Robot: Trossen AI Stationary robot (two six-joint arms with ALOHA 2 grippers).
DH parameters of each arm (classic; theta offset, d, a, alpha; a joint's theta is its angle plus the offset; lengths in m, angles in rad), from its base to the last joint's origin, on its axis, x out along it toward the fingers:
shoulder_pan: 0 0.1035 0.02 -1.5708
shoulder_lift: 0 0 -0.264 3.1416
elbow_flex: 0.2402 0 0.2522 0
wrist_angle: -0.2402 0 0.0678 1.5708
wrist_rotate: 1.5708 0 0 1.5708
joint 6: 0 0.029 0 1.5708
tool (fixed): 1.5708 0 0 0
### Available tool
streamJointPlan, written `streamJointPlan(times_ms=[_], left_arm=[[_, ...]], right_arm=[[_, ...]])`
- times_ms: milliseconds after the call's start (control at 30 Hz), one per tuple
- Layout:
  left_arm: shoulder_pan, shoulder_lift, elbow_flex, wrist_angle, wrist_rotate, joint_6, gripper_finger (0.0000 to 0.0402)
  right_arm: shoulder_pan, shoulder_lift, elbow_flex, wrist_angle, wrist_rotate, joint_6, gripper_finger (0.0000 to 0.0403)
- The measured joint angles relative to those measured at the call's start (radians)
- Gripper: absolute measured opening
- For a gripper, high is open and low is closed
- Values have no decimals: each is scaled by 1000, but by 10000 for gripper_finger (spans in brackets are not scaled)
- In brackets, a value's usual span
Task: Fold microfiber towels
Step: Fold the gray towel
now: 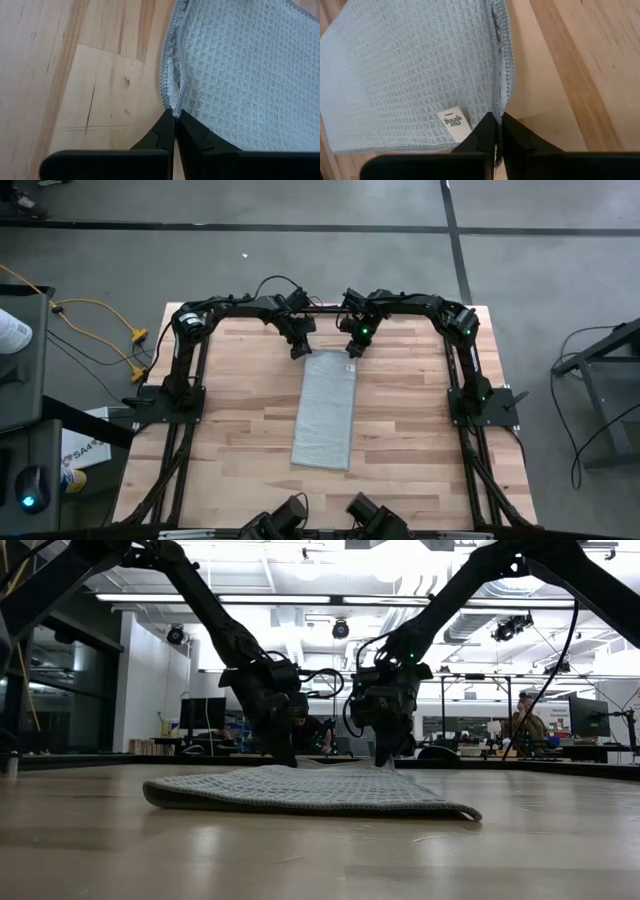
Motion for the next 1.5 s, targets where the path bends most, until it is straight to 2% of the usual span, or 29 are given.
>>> streamJointPlan(times_ms=[467, 900, 1167, 1500], left_arm=[[0, 0, 0, -3, 0, 29, 2], [-27, -3, 0, -60, -2, 61, 1], [-95, -65, 0, -102, -137, 101, 0], [-142, -125, -4, -217, -192, 103, 0]], right_arm=[[10, -5, 0, 2, 49, -21, 5], [41, -113, 0, -5, 97, -23, 4], [98, -114, 0, -43, 131, -20, 4], [178, -116, 0, -53, 154, 8, 4]])
